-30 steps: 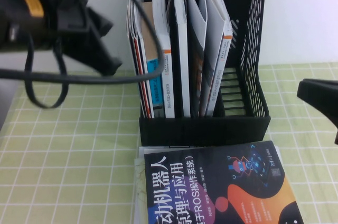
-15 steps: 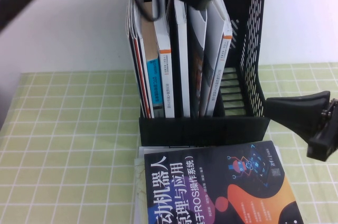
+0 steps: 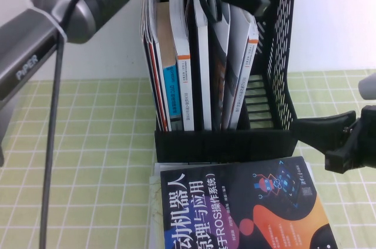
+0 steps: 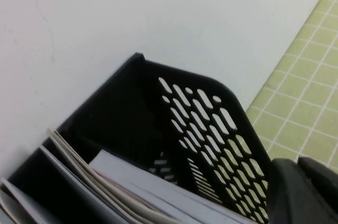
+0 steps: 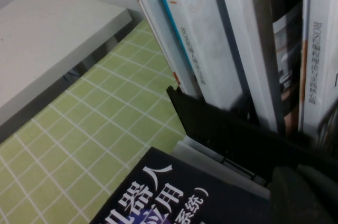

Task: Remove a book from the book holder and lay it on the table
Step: Hold the bookshelf

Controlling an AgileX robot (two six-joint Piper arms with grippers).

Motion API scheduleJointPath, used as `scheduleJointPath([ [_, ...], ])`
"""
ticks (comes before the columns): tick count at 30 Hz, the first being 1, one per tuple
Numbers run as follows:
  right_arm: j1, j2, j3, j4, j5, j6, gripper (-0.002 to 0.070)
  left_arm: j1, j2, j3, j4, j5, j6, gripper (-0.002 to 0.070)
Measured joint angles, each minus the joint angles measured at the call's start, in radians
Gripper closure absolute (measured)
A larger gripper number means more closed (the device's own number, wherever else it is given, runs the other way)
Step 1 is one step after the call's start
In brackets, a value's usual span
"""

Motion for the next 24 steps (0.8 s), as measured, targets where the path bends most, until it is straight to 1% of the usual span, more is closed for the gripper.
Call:
scheduleJointPath([
  [4,0.000,0.002,-0.017,0.002,-0.084,0.002,0.0677,0.018,0.020,0.000,0.006,0.004,-0.002,0.0677],
  [8,0.000,0.023,-0.078,0.007,-0.129,0.002,0.0654,0.066,0.021,-0.001,0.008,0.017,-0.053,0.0678],
  [11,0.000,0.065,-0.139,0.007,-0.103,-0.012,0.0619,0.104,0.021,-0.001,0.010,0.047,-0.109,0.0678],
  [15,0.000,0.132,-0.215,0.007,-0.101,-0.023,0.0538,0.137,0.017,-0.002,0.010,0.093,-0.136,0.0678],
  [17,0.000,0.161,-0.237,0.009,-0.115,-0.025,0.0491,0.138,0.013,-0.002,0.004,0.099,-0.134,0.0678],
  [19,0.000,0.188,-0.248,0.009,-0.124,-0.025,0.0454,0.130,0.010,-0.002,-0.027,0.104,-0.095,0.0678],
  [24,0.000,0.227,-0.253,0.009,-0.126,-0.023,0.0426,0.076,0.006,-0.002,-0.128,0.115,0.026,0.0678],
])
